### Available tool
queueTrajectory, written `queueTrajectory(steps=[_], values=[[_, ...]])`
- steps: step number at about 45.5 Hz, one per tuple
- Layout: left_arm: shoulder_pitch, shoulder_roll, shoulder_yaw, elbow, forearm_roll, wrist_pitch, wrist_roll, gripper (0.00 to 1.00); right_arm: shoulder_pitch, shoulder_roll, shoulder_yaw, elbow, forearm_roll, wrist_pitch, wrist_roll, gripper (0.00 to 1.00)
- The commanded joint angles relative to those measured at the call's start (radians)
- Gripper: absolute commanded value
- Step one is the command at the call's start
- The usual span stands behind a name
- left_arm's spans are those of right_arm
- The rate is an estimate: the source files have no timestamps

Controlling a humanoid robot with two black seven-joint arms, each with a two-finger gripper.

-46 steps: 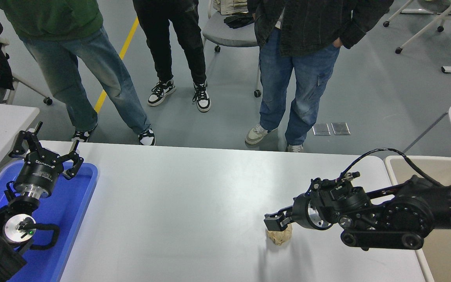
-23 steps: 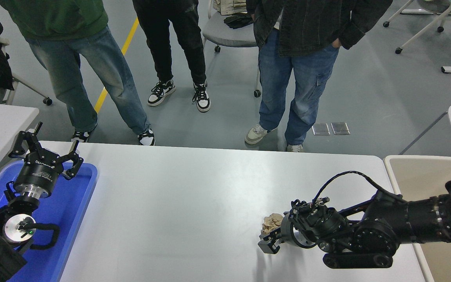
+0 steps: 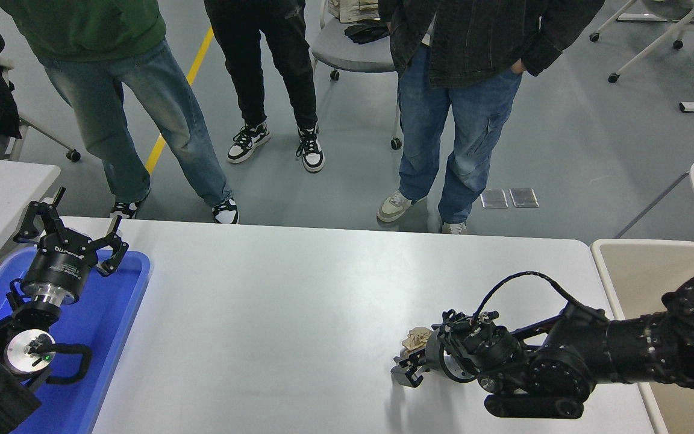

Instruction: Clean the table surface

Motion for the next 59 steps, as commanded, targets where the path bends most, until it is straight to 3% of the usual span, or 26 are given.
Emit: queueTrajectory(steps=[1,17,28,36,50,59], values=[[0.001,0.000,0.000,0.000,0.000,0.000,0.000,1.00,-0.010,0.014,-0.010,-0.029,0.016,-0.006,0.025,0.00],[0.001,0.000,0.000,0.000,0.000,0.000,0.000,1.00,0.021,-0.032,0.013,0.017,0.022,0.008,0.071,0.00],[-0.001,0.000,0.000,0.000,0.001,0.000,0.000,1.00,0.171,-0.169,0.088,0.219,0.208,0.034,0.102,0.00],[0.001,0.000,0.000,0.000,0.001,0.000,0.000,1.00,0.268,-0.371,0.225,0.391,0.288,0.152,0.121,0.00],[0.001,0.000,0.000,0.000,0.000,0.000,0.000,1.00,0.263,-0.670,0.599,0.482,0.292,0.535,0.124,0.00],[0.001,0.000,0.000,0.000,0.000,0.000,0.000,1.00,0.256,-0.755,0.661,0.500,0.292,0.586,0.127,0.00]])
